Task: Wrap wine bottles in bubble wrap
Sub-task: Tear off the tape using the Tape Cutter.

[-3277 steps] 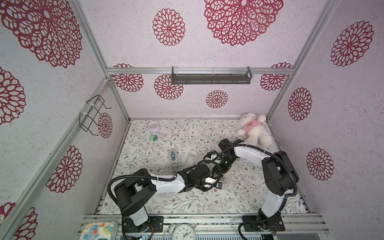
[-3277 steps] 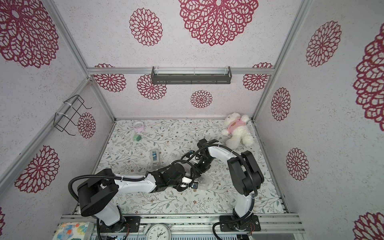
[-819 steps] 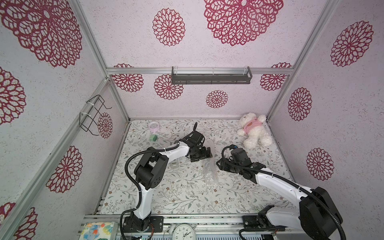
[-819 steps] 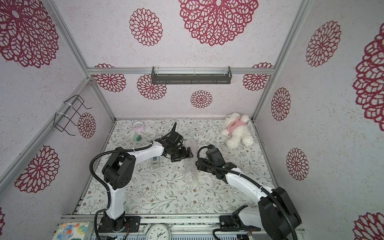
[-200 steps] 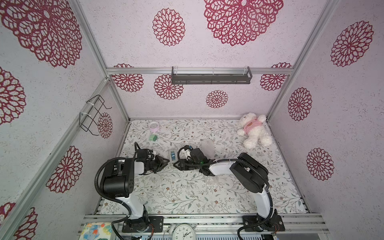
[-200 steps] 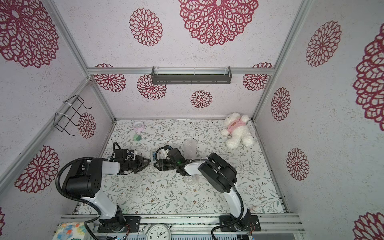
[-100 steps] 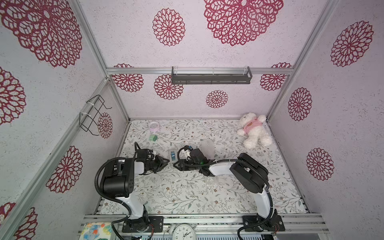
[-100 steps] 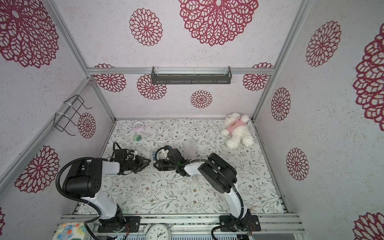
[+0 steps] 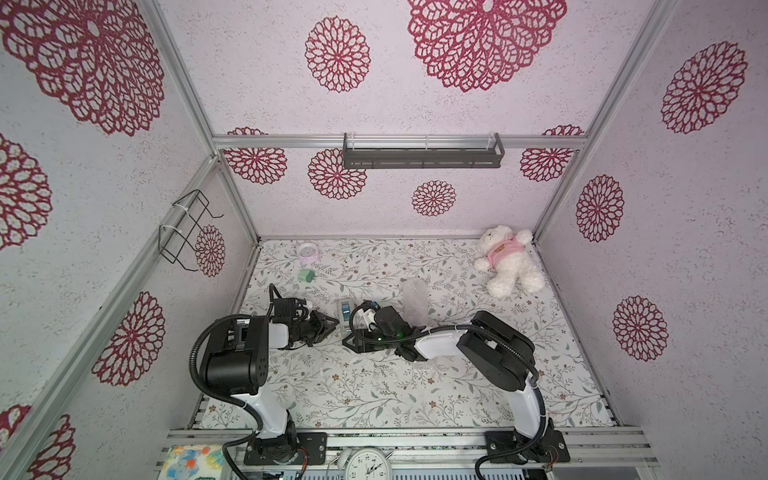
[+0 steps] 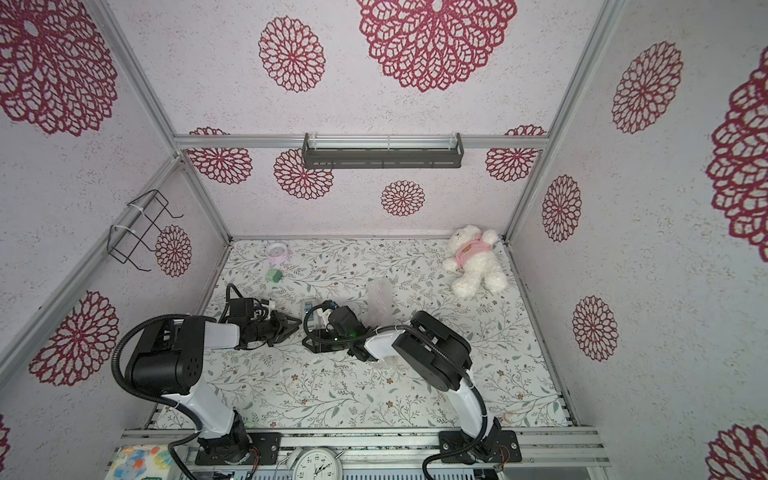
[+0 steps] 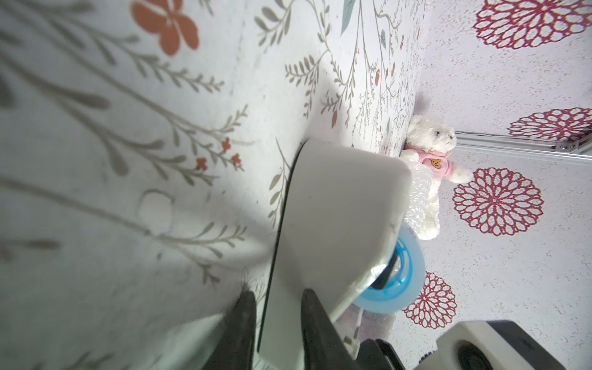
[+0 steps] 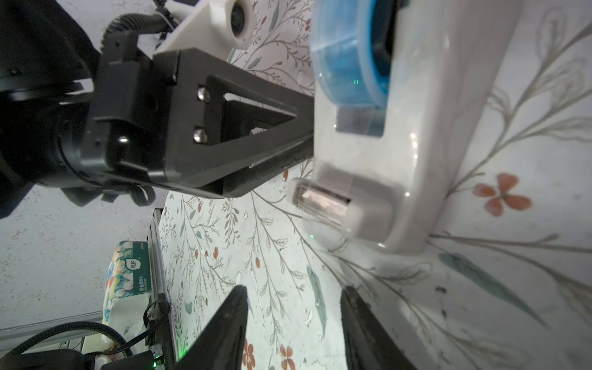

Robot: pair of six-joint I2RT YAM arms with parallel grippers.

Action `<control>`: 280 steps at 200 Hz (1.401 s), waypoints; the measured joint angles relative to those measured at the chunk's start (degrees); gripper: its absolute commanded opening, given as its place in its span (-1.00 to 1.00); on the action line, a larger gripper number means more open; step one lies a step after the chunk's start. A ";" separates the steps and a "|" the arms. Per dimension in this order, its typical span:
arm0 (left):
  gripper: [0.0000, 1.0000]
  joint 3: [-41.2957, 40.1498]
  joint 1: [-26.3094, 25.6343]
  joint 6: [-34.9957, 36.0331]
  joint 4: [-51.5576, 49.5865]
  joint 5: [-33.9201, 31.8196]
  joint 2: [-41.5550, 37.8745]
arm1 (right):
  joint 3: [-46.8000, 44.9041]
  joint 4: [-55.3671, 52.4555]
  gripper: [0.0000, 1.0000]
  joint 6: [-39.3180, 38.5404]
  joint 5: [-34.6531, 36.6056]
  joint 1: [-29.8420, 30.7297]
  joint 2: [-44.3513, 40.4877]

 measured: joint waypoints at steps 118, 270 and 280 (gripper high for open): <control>-0.42 0.00 -0.04 0.00 0.39 0.07 0.20 | 0.33 -1.75 0.14 -0.55 2.86 -0.46 0.04; -0.43 0.11 -1.46 0.20 1.01 0.79 0.74 | 3.23 -1.31 0.12 -0.81 1.36 -0.72 2.10; -0.43 0.13 -1.70 0.22 1.01 0.90 0.74 | 3.23 -0.74 0.12 -0.74 1.01 -0.72 2.47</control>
